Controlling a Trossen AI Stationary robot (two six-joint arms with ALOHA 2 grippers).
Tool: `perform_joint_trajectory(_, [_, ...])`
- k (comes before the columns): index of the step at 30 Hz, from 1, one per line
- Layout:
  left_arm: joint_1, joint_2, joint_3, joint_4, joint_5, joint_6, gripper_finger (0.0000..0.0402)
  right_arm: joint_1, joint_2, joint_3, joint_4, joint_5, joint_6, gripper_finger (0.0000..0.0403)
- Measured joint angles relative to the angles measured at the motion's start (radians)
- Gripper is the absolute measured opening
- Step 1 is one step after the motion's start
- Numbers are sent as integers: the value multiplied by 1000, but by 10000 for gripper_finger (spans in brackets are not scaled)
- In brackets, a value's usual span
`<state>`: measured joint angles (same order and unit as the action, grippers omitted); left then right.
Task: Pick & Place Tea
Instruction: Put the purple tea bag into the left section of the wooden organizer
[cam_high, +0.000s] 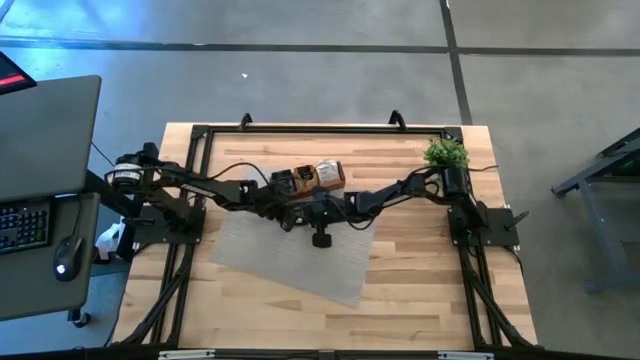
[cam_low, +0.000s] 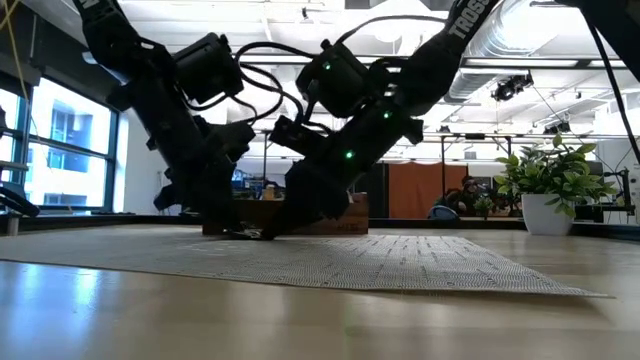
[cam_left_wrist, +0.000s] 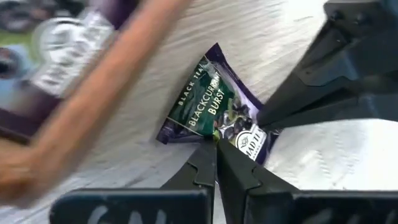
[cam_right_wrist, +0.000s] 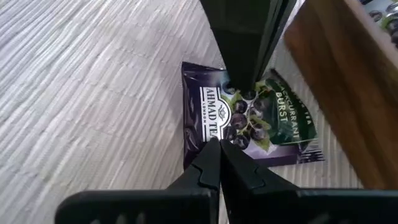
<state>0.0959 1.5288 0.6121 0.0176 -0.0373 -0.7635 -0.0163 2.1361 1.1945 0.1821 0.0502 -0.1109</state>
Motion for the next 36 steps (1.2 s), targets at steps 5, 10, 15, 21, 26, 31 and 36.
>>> perform_joint_trajectory(5, [-49,0,22,1,-20,-1,2,8,-83,-6,-74,-13,2,0])
perform_joint_trajectory(10, [-94,-6,105,-106,-126,-3,1,17,-185,-1,-167,-2,20,0])
perform_joint_trajectory(15, [-129,-44,224,-364,-376,-8,0,44,-277,-1,-347,73,16,0])
perform_joint_trajectory(21, [-144,-58,310,-521,-628,-38,0,73,-327,-1,-527,298,41,0])
perform_joint_trajectory(26, [-127,-37,312,-546,-677,-53,0,77,-330,0,-550,344,51,1])
perform_joint_trajectory(31, [-113,-6,312,-583,-737,-74,0,76,-330,0,-541,332,51,1])
perform_joint_trajectory(36, [-94,5,310,-641,-748,-79,0,76,-330,0,-537,318,51,1])
